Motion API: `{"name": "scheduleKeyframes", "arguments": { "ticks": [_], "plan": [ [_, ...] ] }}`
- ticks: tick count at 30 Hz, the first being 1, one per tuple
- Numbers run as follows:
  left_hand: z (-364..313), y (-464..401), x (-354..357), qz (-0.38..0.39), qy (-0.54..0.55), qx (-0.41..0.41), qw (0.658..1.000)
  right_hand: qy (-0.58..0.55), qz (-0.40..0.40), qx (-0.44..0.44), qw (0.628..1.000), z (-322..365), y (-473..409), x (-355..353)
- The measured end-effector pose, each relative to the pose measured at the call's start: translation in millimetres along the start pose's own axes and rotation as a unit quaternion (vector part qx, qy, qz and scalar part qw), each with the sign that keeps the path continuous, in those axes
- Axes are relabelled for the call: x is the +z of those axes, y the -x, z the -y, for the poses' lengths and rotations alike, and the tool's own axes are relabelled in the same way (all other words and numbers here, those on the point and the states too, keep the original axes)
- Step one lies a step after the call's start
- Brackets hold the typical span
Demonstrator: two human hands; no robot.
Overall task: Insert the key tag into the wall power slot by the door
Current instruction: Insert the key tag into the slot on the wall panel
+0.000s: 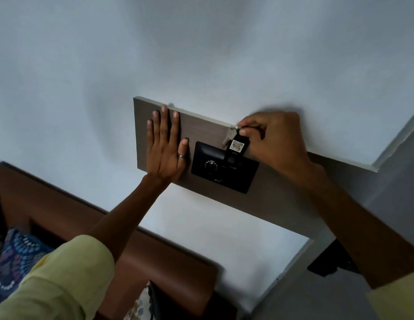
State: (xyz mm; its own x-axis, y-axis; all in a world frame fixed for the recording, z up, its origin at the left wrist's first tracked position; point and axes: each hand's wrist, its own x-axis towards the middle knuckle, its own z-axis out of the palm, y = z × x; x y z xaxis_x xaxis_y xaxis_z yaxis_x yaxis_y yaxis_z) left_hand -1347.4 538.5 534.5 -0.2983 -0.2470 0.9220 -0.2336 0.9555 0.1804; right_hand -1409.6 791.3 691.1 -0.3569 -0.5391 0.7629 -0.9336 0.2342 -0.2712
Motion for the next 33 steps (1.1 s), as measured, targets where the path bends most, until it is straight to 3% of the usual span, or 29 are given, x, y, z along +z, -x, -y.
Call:
{"name": "scheduleKeyframes", "arguments": {
  "ticks": [14,25,33],
  "plan": [
    [-0.2,2.9,3.7,0.0,0.009,0.003,1.0,0.018,0.001,0.045,0.999,2.4,12.4,-5.4],
    [-1.9,3.8,-1.0,0.019,0.002,-0.006,1.0,0.115,0.009,0.07,0.991,17.3,24.4,5.9],
    [1.8,5.3,-5.1,0.029,-0.007,0.001,1.0,0.143,-0.044,0.044,0.988,13.3,31.2,16.4]
  ]
}}
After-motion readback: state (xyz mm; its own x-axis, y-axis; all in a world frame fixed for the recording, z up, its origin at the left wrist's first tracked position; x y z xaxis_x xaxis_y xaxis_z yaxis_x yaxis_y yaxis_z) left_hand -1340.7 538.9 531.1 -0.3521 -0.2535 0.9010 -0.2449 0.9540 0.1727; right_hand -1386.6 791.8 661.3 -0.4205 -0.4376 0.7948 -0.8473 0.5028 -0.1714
